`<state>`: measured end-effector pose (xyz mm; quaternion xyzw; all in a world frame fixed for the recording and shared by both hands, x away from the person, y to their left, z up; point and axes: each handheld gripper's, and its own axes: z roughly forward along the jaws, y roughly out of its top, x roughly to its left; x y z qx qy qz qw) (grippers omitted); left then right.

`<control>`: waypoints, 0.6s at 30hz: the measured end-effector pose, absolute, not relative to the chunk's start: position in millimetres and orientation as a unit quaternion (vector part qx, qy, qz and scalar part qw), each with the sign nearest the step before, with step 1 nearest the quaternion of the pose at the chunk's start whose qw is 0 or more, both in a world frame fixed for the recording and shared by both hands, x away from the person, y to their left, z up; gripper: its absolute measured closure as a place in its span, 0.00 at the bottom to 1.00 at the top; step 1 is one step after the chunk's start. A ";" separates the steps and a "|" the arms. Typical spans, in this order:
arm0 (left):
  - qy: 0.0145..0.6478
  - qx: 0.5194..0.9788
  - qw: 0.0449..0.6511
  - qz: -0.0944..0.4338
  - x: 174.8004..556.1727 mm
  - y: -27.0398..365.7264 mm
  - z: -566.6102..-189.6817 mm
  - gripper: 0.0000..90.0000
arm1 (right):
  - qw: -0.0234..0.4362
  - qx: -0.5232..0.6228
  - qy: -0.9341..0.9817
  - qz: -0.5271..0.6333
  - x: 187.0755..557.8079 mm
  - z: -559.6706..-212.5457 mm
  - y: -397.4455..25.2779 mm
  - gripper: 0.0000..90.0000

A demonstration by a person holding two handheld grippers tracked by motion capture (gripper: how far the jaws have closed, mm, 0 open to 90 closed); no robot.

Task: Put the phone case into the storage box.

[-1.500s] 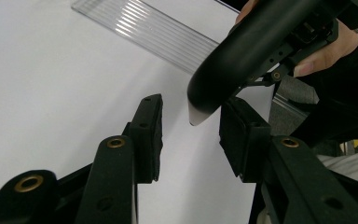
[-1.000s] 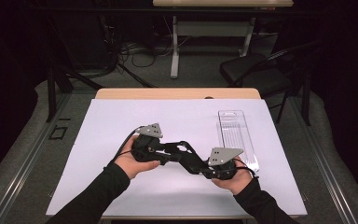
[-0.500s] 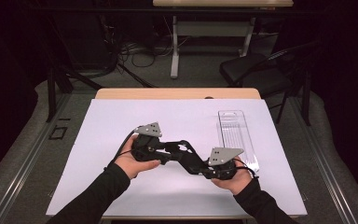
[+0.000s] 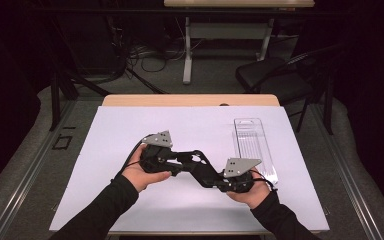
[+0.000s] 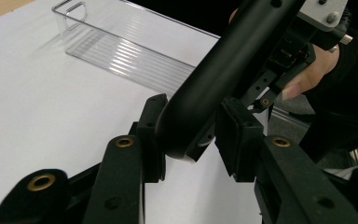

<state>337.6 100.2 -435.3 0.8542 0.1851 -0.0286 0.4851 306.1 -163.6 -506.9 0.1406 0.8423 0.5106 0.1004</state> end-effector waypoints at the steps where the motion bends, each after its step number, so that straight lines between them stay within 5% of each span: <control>1: 0.186 0.854 0.485 -0.029 337.7 100.4 -435.3 0.73 | 0.100 0.141 0.842 0.511 306.2 -507.0 -163.6 0.99; 18: 0.193 0.848 0.491 -0.051 338.3 103.0 -438.1 0.80 | 0.099 0.142 0.844 0.508 306.8 -508.3 -163.5 0.99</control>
